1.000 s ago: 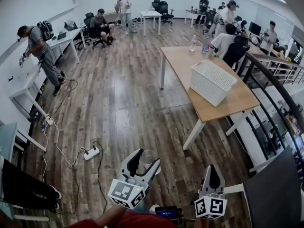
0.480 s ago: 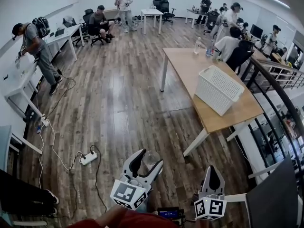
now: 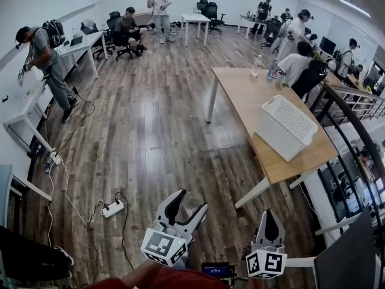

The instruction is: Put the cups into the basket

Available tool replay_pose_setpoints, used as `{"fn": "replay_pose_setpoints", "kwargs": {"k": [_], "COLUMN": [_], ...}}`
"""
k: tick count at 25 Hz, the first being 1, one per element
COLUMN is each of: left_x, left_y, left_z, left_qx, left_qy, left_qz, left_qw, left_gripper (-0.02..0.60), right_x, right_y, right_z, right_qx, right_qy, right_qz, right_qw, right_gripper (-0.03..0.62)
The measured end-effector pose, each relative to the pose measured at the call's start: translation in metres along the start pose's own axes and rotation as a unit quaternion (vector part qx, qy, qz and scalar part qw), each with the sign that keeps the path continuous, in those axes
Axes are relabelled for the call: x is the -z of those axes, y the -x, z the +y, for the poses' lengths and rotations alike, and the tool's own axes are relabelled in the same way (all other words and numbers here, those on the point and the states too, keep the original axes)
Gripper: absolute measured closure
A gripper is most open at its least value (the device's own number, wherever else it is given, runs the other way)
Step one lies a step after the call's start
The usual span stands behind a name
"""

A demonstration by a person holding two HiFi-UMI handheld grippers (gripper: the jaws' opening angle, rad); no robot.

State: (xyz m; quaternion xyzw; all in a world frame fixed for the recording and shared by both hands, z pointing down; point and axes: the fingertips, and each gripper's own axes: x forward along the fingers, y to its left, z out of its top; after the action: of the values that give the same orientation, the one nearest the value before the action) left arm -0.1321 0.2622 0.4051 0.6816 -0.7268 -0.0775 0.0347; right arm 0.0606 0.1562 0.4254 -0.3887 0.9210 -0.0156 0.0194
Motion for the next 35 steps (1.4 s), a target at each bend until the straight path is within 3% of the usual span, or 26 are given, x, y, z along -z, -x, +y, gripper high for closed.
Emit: {"fn": "replay_pose_setpoints", "kwargs": {"k": [15, 35], "left_x": [-0.013, 0.007], "left_y": [-0.044, -0.195], "left_z": [0.051, 0.044], "left_qx": [0.018, 0.013], "left_qy": [0.001, -0.005], "left_qz": [-0.009, 0.005], "left_qw": [0.9998, 0.9999], "left_gripper": [0.298, 0.298], "right_x": [-0.009, 0.011], "right_y": [-0.059, -0.167], "right_z": [0.011, -0.093], "right_qx": [0.022, 0.023], "right_qy": [0.009, -0.008], "right_qz": [-0.014, -0.011], "right_qw": [1.000, 1.000], "right_gripper": [0.582, 0.582]}}
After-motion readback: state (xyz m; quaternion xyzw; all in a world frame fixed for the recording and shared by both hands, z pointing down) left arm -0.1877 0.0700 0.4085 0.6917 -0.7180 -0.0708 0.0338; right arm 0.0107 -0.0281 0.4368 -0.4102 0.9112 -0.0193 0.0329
